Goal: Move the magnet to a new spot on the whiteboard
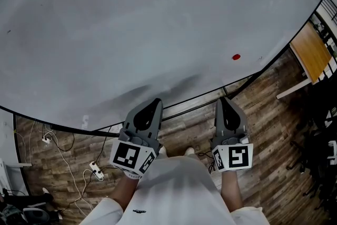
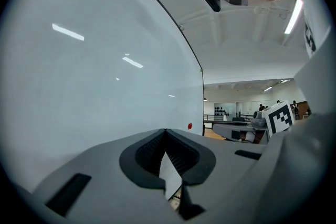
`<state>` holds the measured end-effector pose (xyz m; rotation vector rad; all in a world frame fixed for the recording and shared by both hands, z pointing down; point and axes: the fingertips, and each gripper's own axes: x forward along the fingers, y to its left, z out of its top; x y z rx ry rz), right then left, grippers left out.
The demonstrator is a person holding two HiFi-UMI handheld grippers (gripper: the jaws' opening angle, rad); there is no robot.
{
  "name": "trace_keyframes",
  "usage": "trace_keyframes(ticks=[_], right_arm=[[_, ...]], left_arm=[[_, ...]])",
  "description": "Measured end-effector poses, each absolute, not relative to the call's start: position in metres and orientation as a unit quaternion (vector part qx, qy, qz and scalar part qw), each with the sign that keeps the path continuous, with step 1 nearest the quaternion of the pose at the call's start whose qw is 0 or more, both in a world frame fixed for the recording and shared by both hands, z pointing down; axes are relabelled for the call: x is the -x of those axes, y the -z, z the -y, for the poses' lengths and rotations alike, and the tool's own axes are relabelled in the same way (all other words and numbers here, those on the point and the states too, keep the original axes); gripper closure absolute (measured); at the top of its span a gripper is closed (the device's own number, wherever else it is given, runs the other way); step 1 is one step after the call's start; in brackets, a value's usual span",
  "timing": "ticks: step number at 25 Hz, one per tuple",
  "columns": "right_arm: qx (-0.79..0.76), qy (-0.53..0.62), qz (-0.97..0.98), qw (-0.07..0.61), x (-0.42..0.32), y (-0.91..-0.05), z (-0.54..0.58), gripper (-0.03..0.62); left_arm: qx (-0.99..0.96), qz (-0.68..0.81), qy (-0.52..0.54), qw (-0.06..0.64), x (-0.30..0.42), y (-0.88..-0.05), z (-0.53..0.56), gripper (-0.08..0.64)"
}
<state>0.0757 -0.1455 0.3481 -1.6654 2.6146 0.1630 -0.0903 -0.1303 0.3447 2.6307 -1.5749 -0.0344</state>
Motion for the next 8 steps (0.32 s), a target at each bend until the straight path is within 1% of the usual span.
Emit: trace_keyframes(ticks=[8], right_arm=[[0.538,-0.054,-0.841,0.020,-0.0781,-0.3463,0.1446,0.581]], left_arm=[[-0.856,0.515,0.010,0.041,0.0909,-0.3462,0.1282,0.554]])
